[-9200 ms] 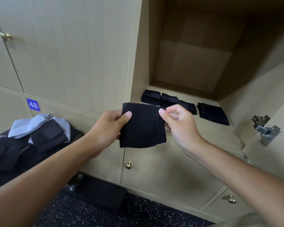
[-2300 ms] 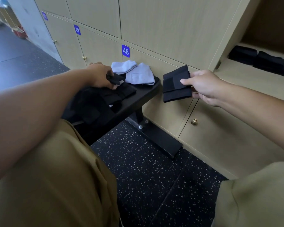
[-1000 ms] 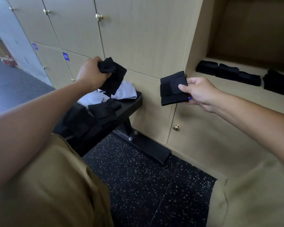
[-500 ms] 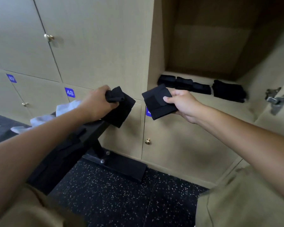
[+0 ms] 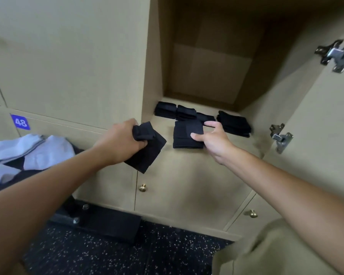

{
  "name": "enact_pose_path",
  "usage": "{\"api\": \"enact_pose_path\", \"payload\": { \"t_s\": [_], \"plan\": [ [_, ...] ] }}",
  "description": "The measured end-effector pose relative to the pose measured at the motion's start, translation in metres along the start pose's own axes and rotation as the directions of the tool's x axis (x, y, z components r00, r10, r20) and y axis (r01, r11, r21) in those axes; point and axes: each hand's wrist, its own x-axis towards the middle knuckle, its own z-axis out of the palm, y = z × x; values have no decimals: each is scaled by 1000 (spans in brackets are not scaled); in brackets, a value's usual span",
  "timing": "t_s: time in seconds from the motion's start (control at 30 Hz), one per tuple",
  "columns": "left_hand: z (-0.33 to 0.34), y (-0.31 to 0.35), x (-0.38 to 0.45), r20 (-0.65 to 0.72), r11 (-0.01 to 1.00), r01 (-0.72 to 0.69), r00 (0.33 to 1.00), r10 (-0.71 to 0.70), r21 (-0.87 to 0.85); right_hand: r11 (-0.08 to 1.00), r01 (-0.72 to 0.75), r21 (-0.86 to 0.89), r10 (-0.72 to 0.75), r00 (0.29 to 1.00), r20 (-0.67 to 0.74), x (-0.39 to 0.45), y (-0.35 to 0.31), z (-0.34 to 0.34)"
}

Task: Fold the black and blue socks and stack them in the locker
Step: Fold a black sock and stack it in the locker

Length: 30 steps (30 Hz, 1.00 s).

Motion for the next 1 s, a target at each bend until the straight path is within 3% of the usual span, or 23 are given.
{"api": "enact_pose_path", "payload": {
  "t_s": [0.2,0.37,0.7,1.0],
  "plan": [
    [19,5,13,28,999,-18,999,18,26,995,64,-75,-77,980,-185,38,-1,-24],
    [28,10,19,46,999,2,999,-3,33,994,23,-111,-56,949,-311,82,-8,-45],
    [36,9,24,52,1000,-15,999,14,10,983,-2,-183,-67,928,-367,157,-28,-51],
    [33,7,23,55,999,-43,998,42,10,993,-53,-104,8,917,-398,186,-22,-45]
  ]
}}
